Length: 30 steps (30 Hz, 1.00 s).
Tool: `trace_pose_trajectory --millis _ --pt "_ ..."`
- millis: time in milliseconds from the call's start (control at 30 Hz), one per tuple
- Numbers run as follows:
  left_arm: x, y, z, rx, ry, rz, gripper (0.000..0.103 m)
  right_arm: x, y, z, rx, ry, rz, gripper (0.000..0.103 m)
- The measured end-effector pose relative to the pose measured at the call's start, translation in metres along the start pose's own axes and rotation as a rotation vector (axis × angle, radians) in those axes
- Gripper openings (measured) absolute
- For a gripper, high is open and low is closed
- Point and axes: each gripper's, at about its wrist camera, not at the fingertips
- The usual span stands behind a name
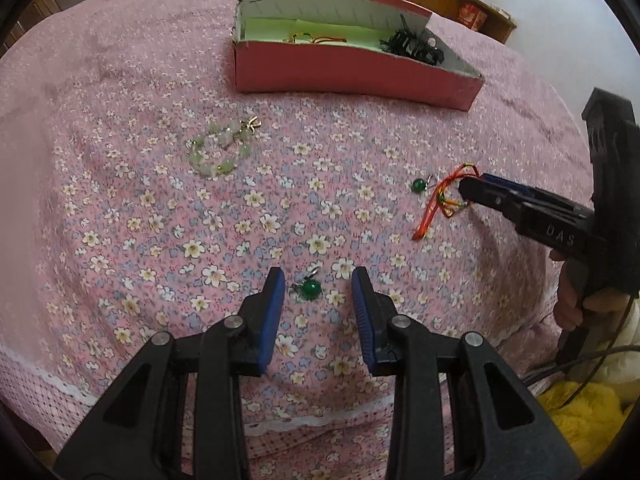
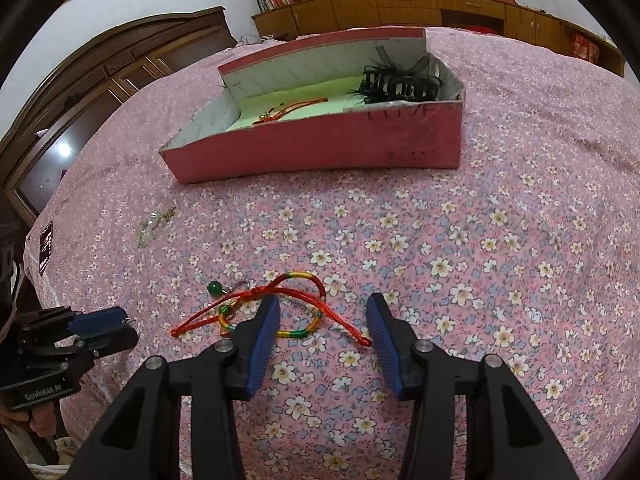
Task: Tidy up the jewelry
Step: 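Grasp the rainbow string bracelet with the right tool while the left tool grasps a green bead pendant, then carry the string bracelet and green bead pendant over the box with both tools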
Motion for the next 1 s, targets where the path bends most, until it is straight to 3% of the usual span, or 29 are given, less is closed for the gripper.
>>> trace_pose_trajectory --millis 167,300,367,1000 --pt "0.001 0.002 0.002 0.0 -0.001 0.003 0.024 0.0 0.001 -0.003 -0.007 0.005 0.004 0.03" --pt "0.001 0.005 0.0 0.028 0.016 0.017 0.009 -0.002 0.0 -0.006 -0.012 0.004 0.002 0.016" --pt "0.001 0.007 0.0 0.032 0.015 0.019 0.007 -0.002 -0.001 -0.007 -0.012 0.007 0.0 0.01" --pt "0.014 -0.024 -0.002 0.013 0.03 -0.104 0.006 0.001 -0.042 -0.006 0.05 -0.013 -0.12 0.005"
Point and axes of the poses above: each gripper's, at about its wrist camera, not at the fingertips, and y roughly the way its jaws point, z to its left, x to its top, and after that the axes turned 9 degrees about y, right-handed
